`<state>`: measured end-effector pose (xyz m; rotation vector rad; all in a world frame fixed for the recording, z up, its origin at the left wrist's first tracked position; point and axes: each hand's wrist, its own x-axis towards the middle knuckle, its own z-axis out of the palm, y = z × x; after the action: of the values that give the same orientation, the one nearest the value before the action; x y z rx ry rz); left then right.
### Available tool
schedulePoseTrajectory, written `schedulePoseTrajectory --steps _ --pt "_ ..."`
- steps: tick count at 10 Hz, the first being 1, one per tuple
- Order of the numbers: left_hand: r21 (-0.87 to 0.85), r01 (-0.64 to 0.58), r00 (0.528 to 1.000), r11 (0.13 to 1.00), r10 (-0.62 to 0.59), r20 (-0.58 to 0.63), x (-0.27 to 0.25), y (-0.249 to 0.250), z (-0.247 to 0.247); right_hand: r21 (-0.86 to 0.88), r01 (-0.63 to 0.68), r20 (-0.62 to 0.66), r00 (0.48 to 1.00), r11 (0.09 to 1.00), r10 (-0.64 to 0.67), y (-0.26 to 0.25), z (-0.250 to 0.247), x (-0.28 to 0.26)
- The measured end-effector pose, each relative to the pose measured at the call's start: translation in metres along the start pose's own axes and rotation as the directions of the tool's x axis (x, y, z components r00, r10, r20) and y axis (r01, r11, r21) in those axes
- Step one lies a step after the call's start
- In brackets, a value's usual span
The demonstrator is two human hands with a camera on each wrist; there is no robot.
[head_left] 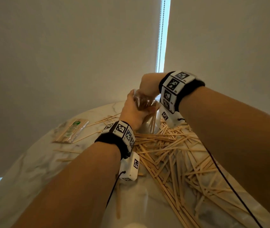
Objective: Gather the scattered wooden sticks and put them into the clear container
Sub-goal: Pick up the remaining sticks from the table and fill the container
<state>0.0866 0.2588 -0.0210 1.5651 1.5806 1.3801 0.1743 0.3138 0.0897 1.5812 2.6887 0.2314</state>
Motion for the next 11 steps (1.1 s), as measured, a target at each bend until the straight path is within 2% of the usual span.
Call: schedulePoseTrajectory --steps 1,2,3,4,5,6,7,8,9,10,11 --pt "-0.027 0.021 1.0 0.999 -0.021 0.004 -0.002 0.002 0.001 0.059 0.011 -0.071 0.997 0.998 -0.007 0.011 -0.004 -0.01" --pt "-0.021 0.023 1.0 1.0 -0.023 -0.007 -0.005 0.007 0.001 0.312 0.006 -0.232 0.97 0.95 0.07 0.016 -0.017 -0.04" --pt "-0.027 0.061 0.998 0.998 -0.061 0.005 -0.008 0.011 -0.004 0.441 0.028 -0.339 0.931 0.897 0.137 0.018 -0.016 -0.079" --pt "0.078 0.162 0.984 0.984 -0.167 0.064 -0.017 0.017 -0.016 0.439 -0.012 -0.227 0.966 0.898 0.123 0.011 -0.005 -0.126" --pt "0.293 0.177 0.978 0.94 -0.201 0.057 -0.034 0.022 -0.036 0.31 -0.053 -0.011 0.998 0.949 0.06 -0.001 0.019 -0.169" --pt "0.563 0.191 0.957 0.804 -0.281 0.077 -0.056 0.021 -0.06 0.14 -0.152 0.272 0.956 0.978 0.109 -0.013 0.056 -0.195" --pt "0.807 0.157 0.914 0.57 -0.394 0.1 -0.083 0.022 -0.077 -0.008 -0.201 0.433 0.882 0.98 0.185 -0.018 0.084 -0.204" --pt "0.899 0.135 0.867 0.417 -0.489 0.097 -0.108 0.016 -0.084 -0.087 -0.176 0.453 0.87 0.981 0.196 -0.028 0.089 -0.211" --pt "0.934 0.133 0.837 0.333 -0.542 0.074 -0.122 0.002 -0.08 -0.035 -0.132 0.431 0.892 0.991 0.134 -0.037 0.082 -0.214" --pt "0.93 0.131 0.863 0.344 -0.501 0.064 -0.132 0.001 -0.065 0.055 -0.099 0.391 0.918 0.994 0.07 -0.043 0.08 -0.209" --pt "0.941 0.072 0.891 0.331 -0.445 0.088 -0.139 0.009 -0.05 0.076 -0.119 0.376 0.923 0.99 0.082 -0.048 0.085 -0.208"
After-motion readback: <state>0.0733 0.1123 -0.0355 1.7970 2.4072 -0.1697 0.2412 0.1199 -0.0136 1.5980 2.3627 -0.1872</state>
